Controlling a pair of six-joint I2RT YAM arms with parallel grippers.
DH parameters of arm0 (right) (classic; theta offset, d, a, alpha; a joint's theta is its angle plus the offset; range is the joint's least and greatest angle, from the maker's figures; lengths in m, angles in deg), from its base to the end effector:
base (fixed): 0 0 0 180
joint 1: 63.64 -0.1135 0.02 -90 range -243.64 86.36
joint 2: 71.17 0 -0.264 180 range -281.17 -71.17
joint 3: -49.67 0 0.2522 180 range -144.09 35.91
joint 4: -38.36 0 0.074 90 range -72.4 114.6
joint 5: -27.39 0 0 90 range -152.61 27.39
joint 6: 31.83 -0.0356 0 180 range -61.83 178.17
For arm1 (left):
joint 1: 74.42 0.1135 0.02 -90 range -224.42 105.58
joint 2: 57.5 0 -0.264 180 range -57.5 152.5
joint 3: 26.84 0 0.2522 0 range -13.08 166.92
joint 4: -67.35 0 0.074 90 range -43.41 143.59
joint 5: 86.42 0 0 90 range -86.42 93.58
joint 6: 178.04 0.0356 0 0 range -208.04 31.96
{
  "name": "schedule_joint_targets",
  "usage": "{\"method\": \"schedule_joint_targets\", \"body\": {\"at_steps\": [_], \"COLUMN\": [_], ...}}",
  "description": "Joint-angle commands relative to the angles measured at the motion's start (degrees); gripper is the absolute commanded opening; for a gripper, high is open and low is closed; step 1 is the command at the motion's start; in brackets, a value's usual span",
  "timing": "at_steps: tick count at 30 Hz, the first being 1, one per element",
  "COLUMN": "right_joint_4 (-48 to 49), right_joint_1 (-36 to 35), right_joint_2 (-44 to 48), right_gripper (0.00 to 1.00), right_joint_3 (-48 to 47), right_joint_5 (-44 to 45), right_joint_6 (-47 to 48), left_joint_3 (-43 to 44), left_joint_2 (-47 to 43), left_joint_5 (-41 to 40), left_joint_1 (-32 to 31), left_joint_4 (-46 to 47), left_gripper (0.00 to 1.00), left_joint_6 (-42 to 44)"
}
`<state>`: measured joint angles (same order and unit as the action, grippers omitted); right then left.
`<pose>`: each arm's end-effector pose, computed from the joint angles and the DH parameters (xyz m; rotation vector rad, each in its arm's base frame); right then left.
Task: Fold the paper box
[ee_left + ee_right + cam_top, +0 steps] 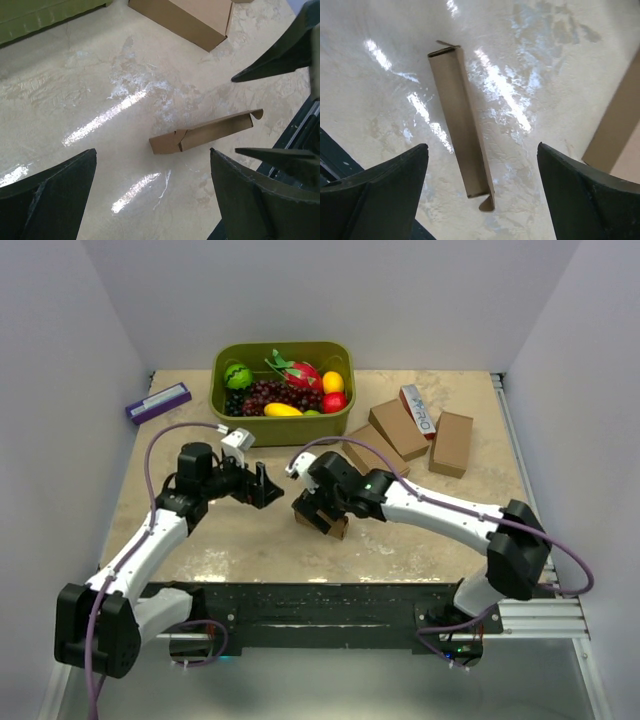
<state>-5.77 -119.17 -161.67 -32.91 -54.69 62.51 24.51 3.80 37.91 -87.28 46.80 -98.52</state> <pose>0.1961 0.2769 0.2566 -1.1858 2.1774 0.2134 0.2205 -0.0709 0.2490 0.4116 2.0783 -0.8723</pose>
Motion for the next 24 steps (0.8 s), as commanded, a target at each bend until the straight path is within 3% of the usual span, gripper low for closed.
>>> {"method": "schedule_joint_targets", "body": {"at_steps": [1,6,9,14,24], "right_joint_4": [0.4,-3.5,-2.8,-3.3,-4.5], "right_joint_1": [0.3,0.2,-0.2,-2.7,-5.8], "right_joint_2": [7.9,16.7,20.3,21.1,16.3], "right_gripper": [0.92,0.84,0.72,0.65,0.50], "right_joint_3": [1.0,6.8,11.5,14.3,12.5], "right_joint_5": [6.9,9.2,8.3,11.2,19.1], "right_joint_6": [-14.7,-34.3,-41.2,-46.0,-49.5], "left_joint_3": [2.8,5.1,6.2,8.5,9.3], "left_joint_2": [0.1,2.8,4.7,8.0,10.1], "left_joint_5": [-1.7,-8.0,-10.3,-11.9,-14.5], "left_joint_1": [-3.5,-9.2,-11.4,-13.9,-16.7], "left_joint_4": [-0.2,-2.5,-3.0,-2.7,-4.8], "left_gripper": [0.99,0.93,0.88,0.69,0.62], "left_joint_6": [3.8,7.6,8.3,9.5,11.9]}}
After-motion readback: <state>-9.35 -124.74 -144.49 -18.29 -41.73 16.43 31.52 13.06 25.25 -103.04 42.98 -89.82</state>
